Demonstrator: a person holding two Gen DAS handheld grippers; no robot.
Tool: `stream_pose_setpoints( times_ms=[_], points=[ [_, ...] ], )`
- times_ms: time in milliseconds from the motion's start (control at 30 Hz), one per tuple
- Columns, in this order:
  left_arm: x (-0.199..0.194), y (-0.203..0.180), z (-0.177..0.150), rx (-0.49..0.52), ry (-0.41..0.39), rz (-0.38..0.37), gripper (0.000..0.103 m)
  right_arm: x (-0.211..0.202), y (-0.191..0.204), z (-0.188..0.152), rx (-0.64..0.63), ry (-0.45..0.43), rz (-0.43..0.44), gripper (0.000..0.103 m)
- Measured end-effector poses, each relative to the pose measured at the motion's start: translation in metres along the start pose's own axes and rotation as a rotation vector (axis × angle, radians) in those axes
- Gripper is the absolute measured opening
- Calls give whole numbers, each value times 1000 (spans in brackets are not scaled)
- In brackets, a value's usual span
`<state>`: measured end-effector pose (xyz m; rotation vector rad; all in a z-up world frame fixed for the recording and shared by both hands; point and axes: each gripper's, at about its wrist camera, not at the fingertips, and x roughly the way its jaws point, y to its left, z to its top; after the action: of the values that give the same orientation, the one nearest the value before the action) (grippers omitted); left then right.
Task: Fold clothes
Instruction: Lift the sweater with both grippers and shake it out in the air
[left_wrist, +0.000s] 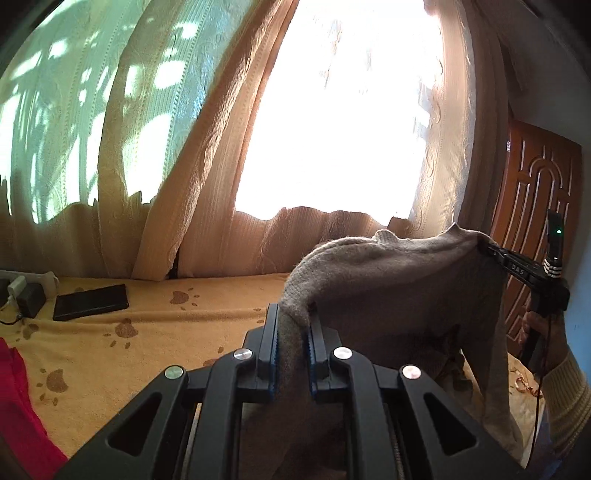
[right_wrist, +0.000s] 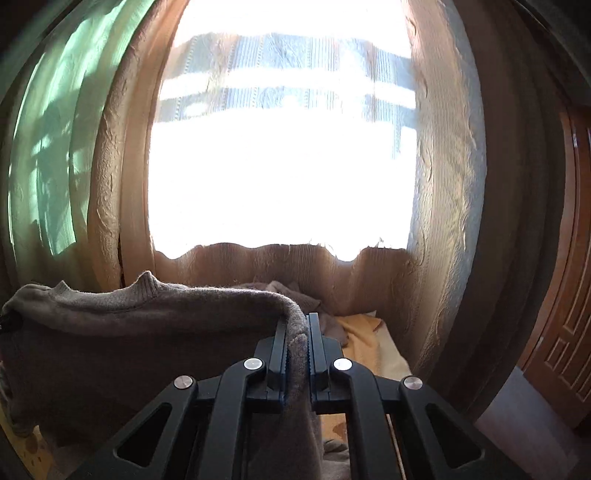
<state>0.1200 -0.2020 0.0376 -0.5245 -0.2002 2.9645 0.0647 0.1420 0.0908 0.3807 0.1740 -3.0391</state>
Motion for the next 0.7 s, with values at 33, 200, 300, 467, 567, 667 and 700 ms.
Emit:
stream_pose_setpoints(
  times_ms=[33,200,300,467,567,667,700],
  points=[
    [-11,-2,9,1,-44,1,14,-16,5,11,-20,-60,-19,9],
    [-74,-17,49,20,-251,4,14,-78,12,50,-7,-281,-71,9],
    [-114,-29,71,37,-368,5,14,-112,13,69,13,-394,-94,9],
    [-180,-56,102,87,-509,9,14,-171,16,97,29,-553,-115,9],
    [-218,-66,119,126,-591,38,14,-206,20,116,28,-637,-119,9],
    [-260,-78,128,164,-669,64,14,-243,23,130,17,-722,-130,9],
    [-275,-82,130,177,-695,73,14,-256,25,133,8,-751,-139,9]
  ],
)
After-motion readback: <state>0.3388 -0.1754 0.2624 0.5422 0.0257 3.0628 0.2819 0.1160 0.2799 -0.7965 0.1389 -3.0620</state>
